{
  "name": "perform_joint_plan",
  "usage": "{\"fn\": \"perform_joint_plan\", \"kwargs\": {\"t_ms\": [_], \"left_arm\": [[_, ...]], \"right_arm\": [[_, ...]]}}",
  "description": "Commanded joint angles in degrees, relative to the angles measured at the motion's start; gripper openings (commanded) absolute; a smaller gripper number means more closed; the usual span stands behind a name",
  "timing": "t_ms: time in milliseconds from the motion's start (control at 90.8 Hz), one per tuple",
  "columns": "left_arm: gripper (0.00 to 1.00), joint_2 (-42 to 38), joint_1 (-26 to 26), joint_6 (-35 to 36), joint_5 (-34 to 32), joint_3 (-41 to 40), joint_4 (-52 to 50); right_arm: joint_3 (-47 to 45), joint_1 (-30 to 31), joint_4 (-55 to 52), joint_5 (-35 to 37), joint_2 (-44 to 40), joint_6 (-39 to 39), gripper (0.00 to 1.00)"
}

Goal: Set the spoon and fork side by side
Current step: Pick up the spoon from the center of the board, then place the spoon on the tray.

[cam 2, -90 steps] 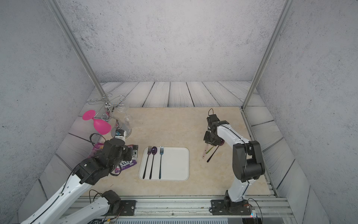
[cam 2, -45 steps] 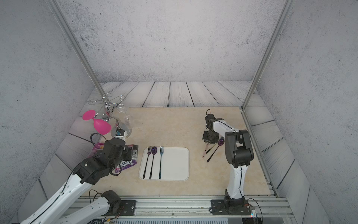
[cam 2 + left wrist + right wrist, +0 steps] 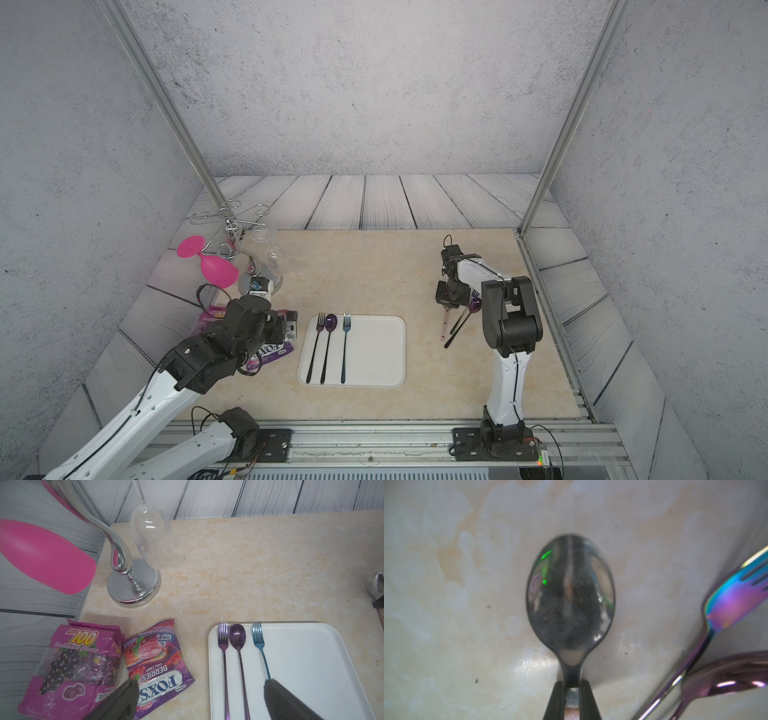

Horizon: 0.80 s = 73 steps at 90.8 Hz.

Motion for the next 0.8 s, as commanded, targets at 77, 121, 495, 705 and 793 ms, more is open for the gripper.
{"fn": "perform_joint_plan", "kwargs": {"t_ms": [77,121,495,705,793], "left_arm": [[1.00,-0.14,-0.05,0.35,-0.92,0.64,0.20],[1.00,-0.30,-0.05,0.31,-1.06,0.63,0.18],[0.99,-2.66,-0.05,0.09,-2.21,0.40,0.13],[1.00,-3.63,-0.05,-0.20,-1.68,0.10,0.30],[0.99,-3.85,-0.05,-0.37,-1.27,0.04,0.36]], "right_arm": [[-2.44,0.04,1.44,-1.22,-5.10,-0.07,0.02],[-2.94,0.07,1.11,-1.73,-7.52,0.30,0.02],[-10.19,19.90,-4.14,-2.51,-27.12,14.09,0.02],[-9.31,35.24,4.04,-3.69,-21.29,25.66,0.02],[-5.78,38.06,5.20,-3.78,-16.40,27.26,0.02]]}}
